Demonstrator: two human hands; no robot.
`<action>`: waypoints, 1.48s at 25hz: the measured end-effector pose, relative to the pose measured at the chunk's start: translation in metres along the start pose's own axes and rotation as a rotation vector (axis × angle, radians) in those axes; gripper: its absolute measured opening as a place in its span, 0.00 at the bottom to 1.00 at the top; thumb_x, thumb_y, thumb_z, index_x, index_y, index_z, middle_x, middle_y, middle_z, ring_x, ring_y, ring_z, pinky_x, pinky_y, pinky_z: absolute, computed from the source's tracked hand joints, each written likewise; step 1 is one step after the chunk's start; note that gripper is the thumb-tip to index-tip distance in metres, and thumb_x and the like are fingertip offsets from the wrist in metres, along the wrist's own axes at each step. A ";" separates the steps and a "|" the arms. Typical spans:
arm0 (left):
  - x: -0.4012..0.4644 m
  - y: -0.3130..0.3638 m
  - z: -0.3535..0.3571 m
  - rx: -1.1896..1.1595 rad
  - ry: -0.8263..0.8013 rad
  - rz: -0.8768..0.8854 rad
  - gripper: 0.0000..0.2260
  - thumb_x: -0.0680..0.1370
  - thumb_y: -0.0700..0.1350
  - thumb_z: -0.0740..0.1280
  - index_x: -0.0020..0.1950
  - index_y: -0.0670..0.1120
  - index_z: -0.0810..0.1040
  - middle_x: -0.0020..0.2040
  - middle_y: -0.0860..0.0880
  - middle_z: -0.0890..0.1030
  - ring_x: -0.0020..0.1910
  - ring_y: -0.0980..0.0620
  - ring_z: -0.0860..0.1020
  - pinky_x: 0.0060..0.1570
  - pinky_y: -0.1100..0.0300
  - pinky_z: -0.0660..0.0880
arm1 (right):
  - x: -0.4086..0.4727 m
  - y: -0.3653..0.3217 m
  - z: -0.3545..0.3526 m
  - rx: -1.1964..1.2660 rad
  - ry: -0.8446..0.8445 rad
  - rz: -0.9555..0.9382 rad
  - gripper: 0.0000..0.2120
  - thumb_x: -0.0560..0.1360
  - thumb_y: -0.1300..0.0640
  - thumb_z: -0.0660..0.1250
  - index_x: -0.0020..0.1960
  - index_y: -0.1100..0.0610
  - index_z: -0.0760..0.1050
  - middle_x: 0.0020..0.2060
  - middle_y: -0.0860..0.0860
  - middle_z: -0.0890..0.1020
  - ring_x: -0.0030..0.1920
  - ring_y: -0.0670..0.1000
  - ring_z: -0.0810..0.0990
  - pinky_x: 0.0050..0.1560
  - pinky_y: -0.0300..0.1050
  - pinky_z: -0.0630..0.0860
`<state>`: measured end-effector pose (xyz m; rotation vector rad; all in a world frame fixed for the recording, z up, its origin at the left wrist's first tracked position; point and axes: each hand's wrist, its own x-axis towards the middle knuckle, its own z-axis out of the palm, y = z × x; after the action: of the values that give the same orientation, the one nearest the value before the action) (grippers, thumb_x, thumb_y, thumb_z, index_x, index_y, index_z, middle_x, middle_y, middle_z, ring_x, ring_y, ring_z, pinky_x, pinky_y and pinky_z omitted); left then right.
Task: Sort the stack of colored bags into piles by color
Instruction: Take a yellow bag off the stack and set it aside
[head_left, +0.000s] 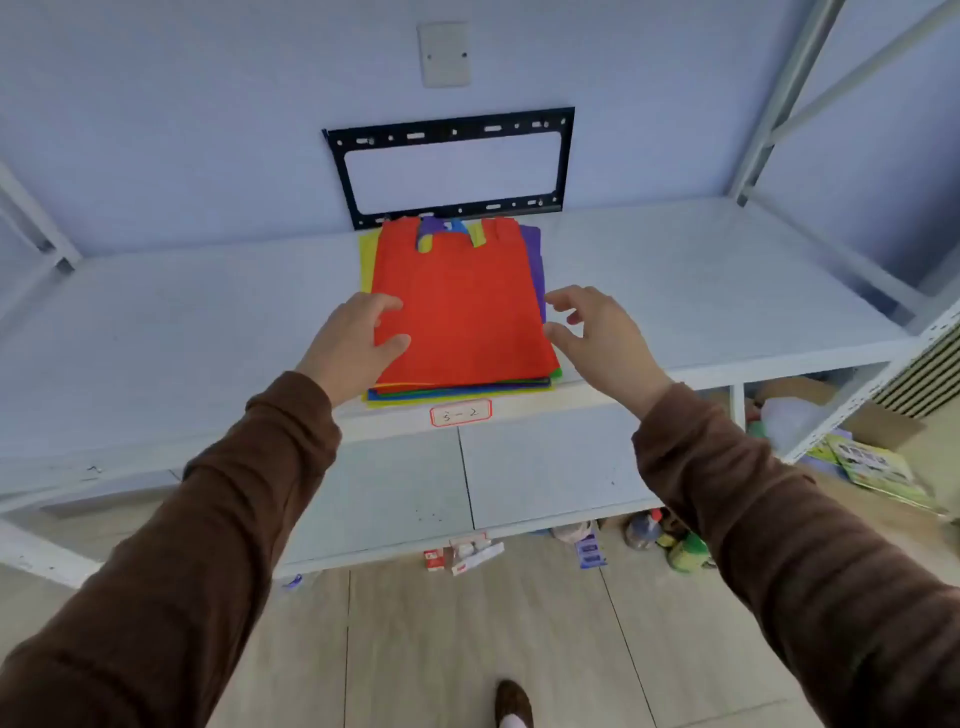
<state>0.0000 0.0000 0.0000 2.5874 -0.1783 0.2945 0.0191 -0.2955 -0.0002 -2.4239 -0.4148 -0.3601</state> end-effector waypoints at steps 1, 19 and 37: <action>0.010 -0.004 0.001 0.000 0.005 -0.023 0.19 0.79 0.50 0.66 0.69 0.48 0.71 0.65 0.47 0.74 0.61 0.49 0.74 0.60 0.54 0.72 | 0.012 0.004 0.002 0.029 -0.010 0.028 0.16 0.77 0.51 0.65 0.64 0.52 0.74 0.57 0.49 0.78 0.53 0.49 0.77 0.55 0.46 0.74; 0.177 -0.119 0.043 -0.205 -0.179 -0.395 0.37 0.71 0.54 0.74 0.74 0.42 0.62 0.66 0.41 0.74 0.62 0.43 0.75 0.62 0.49 0.72 | 0.127 0.049 0.092 -0.106 -0.296 0.416 0.38 0.71 0.48 0.72 0.76 0.53 0.59 0.67 0.59 0.71 0.67 0.60 0.69 0.67 0.55 0.68; 0.194 -0.126 0.058 -0.377 -0.306 -0.145 0.26 0.79 0.39 0.66 0.76 0.50 0.63 0.73 0.48 0.68 0.70 0.48 0.69 0.70 0.54 0.67 | 0.137 0.062 0.108 -0.024 -0.182 0.443 0.36 0.72 0.45 0.71 0.75 0.47 0.60 0.63 0.53 0.71 0.60 0.56 0.76 0.61 0.52 0.74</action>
<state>0.2207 0.0645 -0.0633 2.2402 -0.1377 -0.1756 0.1840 -0.2442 -0.0674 -2.4934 0.0568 0.0496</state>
